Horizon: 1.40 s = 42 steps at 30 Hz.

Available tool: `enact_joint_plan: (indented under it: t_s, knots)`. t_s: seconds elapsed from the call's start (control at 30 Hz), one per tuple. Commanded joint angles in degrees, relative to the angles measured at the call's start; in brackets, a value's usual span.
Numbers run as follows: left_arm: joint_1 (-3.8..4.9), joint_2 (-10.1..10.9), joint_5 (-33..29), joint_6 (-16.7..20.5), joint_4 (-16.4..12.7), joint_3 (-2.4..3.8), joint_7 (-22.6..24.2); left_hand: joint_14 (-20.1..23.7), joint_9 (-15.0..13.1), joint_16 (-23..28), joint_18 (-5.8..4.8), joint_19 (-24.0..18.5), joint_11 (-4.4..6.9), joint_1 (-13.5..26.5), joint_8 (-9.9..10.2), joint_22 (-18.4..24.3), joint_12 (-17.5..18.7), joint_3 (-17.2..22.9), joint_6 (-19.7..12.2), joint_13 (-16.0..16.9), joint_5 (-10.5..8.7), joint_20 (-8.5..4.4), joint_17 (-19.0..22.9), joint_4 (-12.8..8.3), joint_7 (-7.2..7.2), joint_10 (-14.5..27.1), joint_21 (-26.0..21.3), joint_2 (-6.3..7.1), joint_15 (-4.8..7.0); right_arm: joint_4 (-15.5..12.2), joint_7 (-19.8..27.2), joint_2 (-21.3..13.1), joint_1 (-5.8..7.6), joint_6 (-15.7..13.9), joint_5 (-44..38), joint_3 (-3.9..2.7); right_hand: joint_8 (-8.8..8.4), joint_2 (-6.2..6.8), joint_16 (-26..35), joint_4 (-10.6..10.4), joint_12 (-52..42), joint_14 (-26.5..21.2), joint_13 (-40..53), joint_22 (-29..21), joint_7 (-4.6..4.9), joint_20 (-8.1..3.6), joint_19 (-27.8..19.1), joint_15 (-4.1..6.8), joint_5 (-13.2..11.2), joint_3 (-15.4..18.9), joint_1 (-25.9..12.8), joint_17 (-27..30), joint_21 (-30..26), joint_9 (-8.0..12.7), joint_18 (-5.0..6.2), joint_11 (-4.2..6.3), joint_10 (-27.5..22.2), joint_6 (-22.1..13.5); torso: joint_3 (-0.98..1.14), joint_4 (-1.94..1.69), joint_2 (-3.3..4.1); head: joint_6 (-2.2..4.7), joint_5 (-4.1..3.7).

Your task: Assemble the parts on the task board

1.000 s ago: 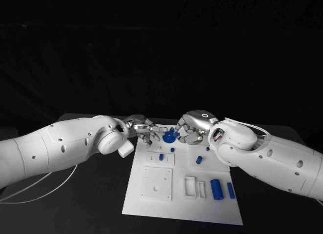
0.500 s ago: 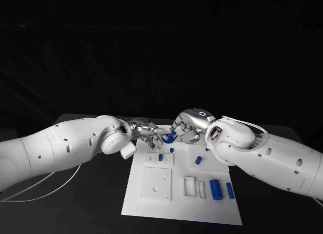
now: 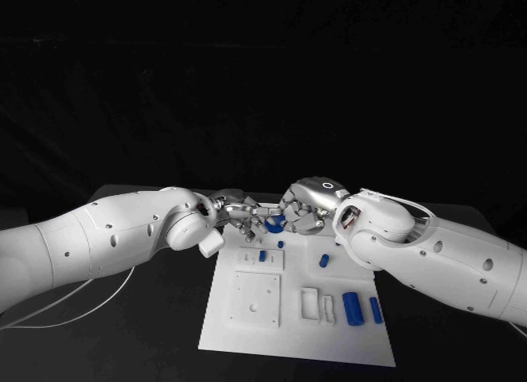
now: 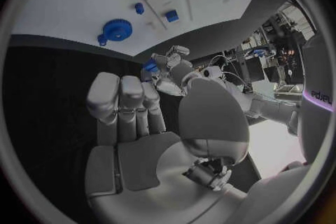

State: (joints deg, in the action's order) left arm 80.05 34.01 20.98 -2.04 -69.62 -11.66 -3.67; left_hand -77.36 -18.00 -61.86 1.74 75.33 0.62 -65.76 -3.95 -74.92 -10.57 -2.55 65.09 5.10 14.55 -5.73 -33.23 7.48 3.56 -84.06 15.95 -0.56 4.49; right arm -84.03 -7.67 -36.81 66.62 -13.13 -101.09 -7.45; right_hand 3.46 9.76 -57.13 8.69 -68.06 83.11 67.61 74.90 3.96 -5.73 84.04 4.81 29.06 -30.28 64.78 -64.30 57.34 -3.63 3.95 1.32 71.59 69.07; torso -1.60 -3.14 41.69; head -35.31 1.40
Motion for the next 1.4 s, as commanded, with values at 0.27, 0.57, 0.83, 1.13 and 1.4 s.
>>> enact_joint_plan:
  t_s: [0.27, 0.57, 0.83, 1.13, 1.4]
  knots:
    - [0.02, -0.15, -0.89, -1.58, -0.29, 0.04, 1.06, 0.49, 0.33, -0.35, 0.53, -0.59, 0.31, -2.57, 0.15, -1.12, 0.49, -0.12, 0.11, -0.50, 2.94, -0.07, 0.08, -3.05, -0.35, -0.45, 0.39, -2.01, 0.12, 0.21, -0.05, 0.22, 0.02, 1.14, -0.09, -0.03, 0.11, -0.12, 0.20, -0.23, 0.14, 0.15, 0.06, 7.11, -0.11, -0.52, 2.65, 0.28, -0.04, -0.04, 0.52, -0.05, 0.19, -0.05, 0.26, 0.17, 0.21, 0.26, 0.02, 0.03, -0.02, 0.03, 0.01]
    - [0.02, -0.15, -0.88, -2.33, -0.55, 0.04, 1.13, 0.47, 0.40, -0.49, 0.51, -0.66, 0.34, -3.19, 0.09, -1.10, 0.74, -0.21, 0.19, -0.60, 2.97, -0.09, 0.08, -3.81, -0.38, -0.52, 0.44, -2.24, 0.17, 0.36, 0.01, 0.43, 0.02, 1.30, -0.09, -0.03, 0.11, -0.14, 0.33, -0.32, 0.21, 0.14, 0.06, 7.10, -0.12, -0.53, 2.63, 0.28, 0.10, 0.07, 0.59, -0.06, 0.14, -0.06, 0.24, 0.18, 0.16, 0.26, 0.01, 0.05, 0.00, 0.04, -0.03]
    - [0.02, -0.25, -0.88, -2.57, -0.47, 0.04, 1.21, 0.48, 0.37, -0.57, 0.48, -0.70, 0.41, -3.61, 0.06, -1.11, 0.83, 0.01, 0.44, -0.63, 3.03, -0.12, 0.07, -4.13, -0.52, -0.66, 0.49, -2.84, 0.21, 0.17, 0.14, 0.54, 0.02, 1.53, -0.06, -0.03, 0.13, -0.16, 0.36, -0.35, 0.21, 0.14, 0.08, 7.10, -0.14, -0.53, 2.63, 0.29, 0.12, 0.12, 0.59, -0.07, 0.11, -0.07, 0.24, 0.19, 0.18, 0.39, 0.02, 0.07, -0.01, 0.00, -0.10]
    - [0.02, -0.30, -1.01, -2.27, -0.37, 0.04, 1.52, 0.47, -0.93, -0.82, 0.35, -0.83, 0.59, -5.90, -0.20, -1.15, 1.11, 2.40, 1.07, -0.76, 6.36, -0.27, -0.05, -5.39, -1.02, -1.04, 0.65, -5.57, 0.37, 0.04, 0.18, 0.48, 0.02, 1.88, -0.02, -0.02, 0.12, -0.19, 0.37, -0.38, 0.21, 0.15, 0.10, 7.10, -0.14, -0.55, 2.63, 0.30, 0.25, 0.13, 0.59, -0.10, 0.11, -0.06, 0.22, 0.20, 0.17, 0.40, 0.02, 0.03, -0.02, -0.07, -0.14]
    - [0.03, -0.20, -1.25, -2.80, -0.30, 0.04, 1.37, 0.70, -18.82, -1.26, -0.03, -1.49, 1.09, -5.24, -4.17, -1.21, 0.88, 11.63, 0.01, -0.55, 12.27, -0.79, -0.37, -8.97, -1.99, -1.92, 1.74, -5.34, 0.85, 0.22, 0.14, 0.48, 0.02, 2.06, -0.01, -0.02, 0.12, -0.19, 0.37, -0.38, 0.21, 0.15, 0.10, 7.10, -0.14, -0.55, 2.63, 0.30, 0.25, 0.13, 0.59, -0.10, 0.11, -0.06, 0.22, 0.20, 0.17, 0.40, 0.03, 0.02, -0.01, -0.16, -0.16]
